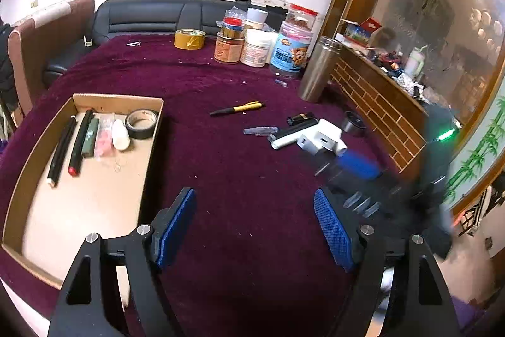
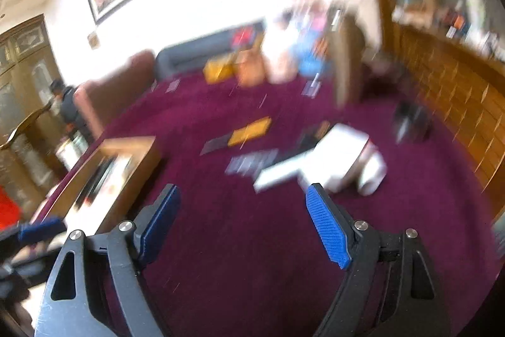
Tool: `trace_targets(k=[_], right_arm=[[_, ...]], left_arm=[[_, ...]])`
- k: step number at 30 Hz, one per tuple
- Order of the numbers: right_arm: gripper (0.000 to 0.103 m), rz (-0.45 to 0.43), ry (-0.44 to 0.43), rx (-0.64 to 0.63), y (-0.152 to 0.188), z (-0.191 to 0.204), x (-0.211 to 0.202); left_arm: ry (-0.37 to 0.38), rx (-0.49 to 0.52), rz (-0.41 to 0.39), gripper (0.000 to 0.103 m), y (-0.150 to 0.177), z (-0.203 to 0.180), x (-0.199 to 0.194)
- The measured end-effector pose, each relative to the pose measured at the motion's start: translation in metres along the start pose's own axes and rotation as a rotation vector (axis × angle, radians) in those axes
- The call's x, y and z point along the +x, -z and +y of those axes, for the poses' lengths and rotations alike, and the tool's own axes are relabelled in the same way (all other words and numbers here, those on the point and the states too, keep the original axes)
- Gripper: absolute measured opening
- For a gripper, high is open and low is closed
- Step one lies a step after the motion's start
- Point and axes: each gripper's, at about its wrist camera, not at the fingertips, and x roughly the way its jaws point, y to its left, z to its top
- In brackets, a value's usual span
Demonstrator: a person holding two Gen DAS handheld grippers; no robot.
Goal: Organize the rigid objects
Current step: 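Reach the left tool to the yellow pen and close on it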
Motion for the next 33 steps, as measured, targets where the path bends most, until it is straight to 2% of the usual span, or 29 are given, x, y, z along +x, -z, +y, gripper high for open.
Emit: trace_targets(k=[3,7,11,14,17,22,24,29,31,32,33], right_arm=[[0.082,-0.062,0.009,0.027,-0.028,-0.015,0.009],[0.082,-0.068,-0.033,0.116,-0.048,-0.039,0.032],[0.082,-0.113,0.056,0.163,-0.037,-0.062,0.045],[0.082,-0.063,0.124,0.221,-0.034,-0.083,0.058],[0.082,-0.056,0.16,0.284,-0.035,-0.101,0.061],[0.082,-0.011,0.153,0.334,-0.037,-0.113,0.069],[0.082,-0.003,0.148,0.337,-0.035,-0.114,0.069],[0.082,0.027,0.125,0.33,-0.032,-0.112,0.074],[0.082,0.024,0.125,0.324,-0.032,-0.111,0.073],[0.082,0.024,0.127,0.323,-0.032,-0.111,0.073],[0.082,0.025,0.127,0.324,-0.032,-0.111,0.074]], left_arm=[[-0.016,-0.02,0.044,0.072,-0.008,0.008,0.018],[-0.017,-0.064,0.102,0.072,-0.018,0.023,0.038],[-0.019,-0.093,0.15,0.072,-0.034,0.037,0.064],[-0.009,-0.112,0.173,0.072,-0.05,0.044,0.085],[0.007,-0.106,0.181,0.072,-0.069,0.044,0.11],[-0.008,0.004,0.218,0.071,-0.095,0.027,0.171],[0.013,0.04,0.236,0.071,-0.103,0.019,0.195],[-0.065,0.271,0.229,0.071,-0.12,-0.004,0.246],[-0.089,0.36,0.281,0.071,-0.114,-0.014,0.27],[-0.082,0.372,0.254,0.066,-0.113,-0.016,0.271],[-0.076,0.383,0.253,0.054,-0.113,-0.018,0.271]])
